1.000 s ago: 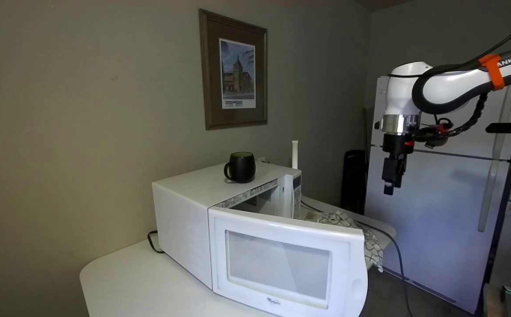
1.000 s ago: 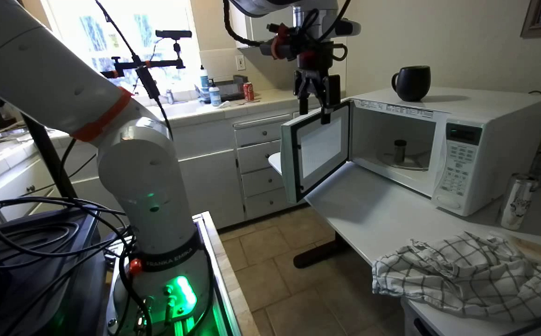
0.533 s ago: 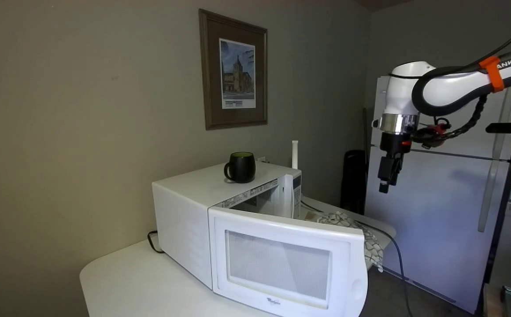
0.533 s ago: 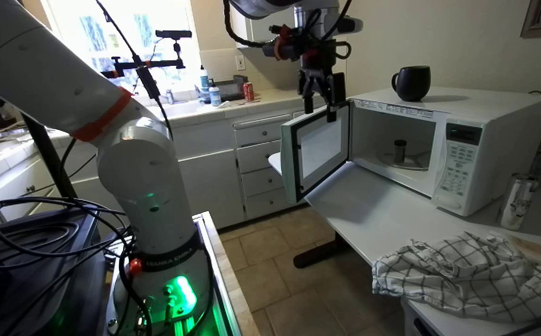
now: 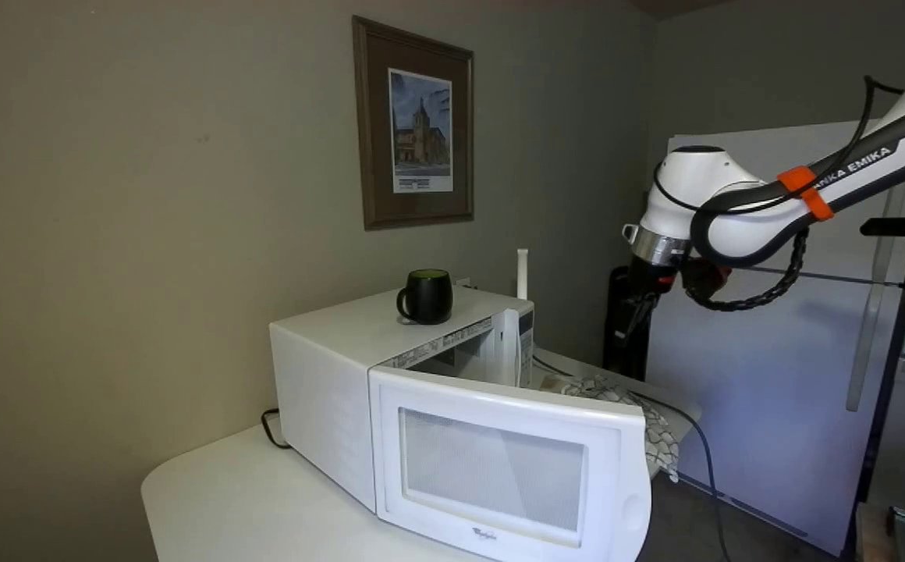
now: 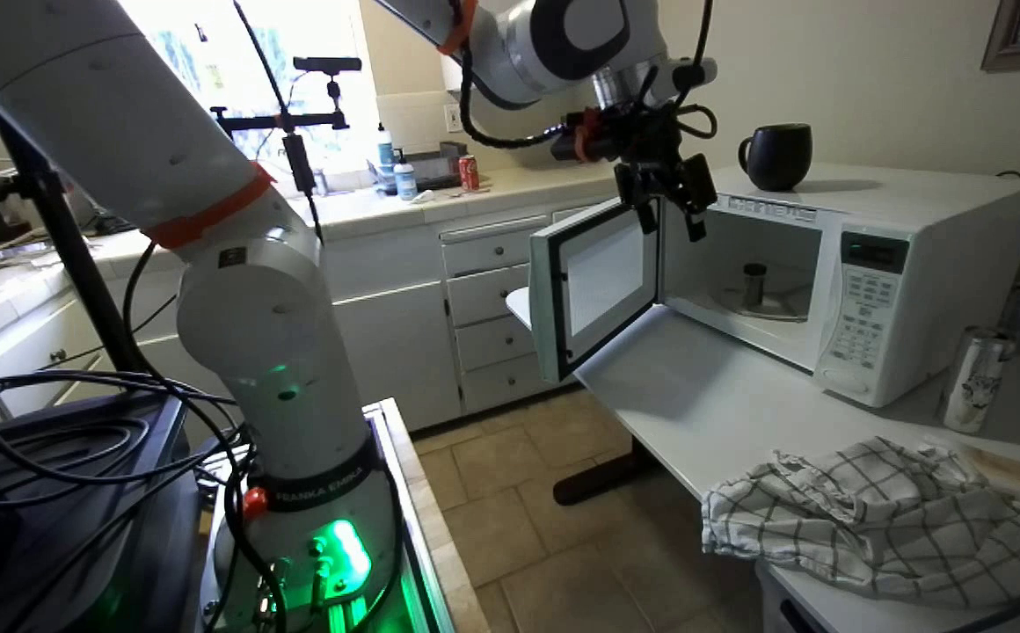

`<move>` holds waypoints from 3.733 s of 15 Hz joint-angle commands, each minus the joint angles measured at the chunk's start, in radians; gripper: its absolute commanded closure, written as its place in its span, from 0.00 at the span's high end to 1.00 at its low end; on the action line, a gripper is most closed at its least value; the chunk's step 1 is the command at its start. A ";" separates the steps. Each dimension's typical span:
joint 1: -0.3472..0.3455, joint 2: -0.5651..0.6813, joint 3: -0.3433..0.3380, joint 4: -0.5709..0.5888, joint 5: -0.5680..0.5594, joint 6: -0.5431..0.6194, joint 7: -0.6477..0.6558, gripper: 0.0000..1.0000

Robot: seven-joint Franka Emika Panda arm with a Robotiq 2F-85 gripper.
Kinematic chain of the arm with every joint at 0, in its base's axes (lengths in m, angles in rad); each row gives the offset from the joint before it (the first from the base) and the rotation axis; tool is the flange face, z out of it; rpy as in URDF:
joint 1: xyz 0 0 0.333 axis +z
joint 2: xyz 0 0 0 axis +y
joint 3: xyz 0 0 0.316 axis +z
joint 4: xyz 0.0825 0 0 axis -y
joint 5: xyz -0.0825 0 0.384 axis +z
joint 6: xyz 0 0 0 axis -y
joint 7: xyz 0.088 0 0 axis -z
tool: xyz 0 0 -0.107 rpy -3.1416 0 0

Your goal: Remove the bottle from the microwave and put it on top o

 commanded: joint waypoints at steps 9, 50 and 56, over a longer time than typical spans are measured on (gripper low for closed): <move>-0.004 0.150 0.009 0.009 -0.024 0.265 0.059 1.00; -0.306 0.850 0.004 0.226 -0.777 1.463 0.325 1.00; -0.308 0.970 0.085 0.445 -0.832 1.295 0.494 1.00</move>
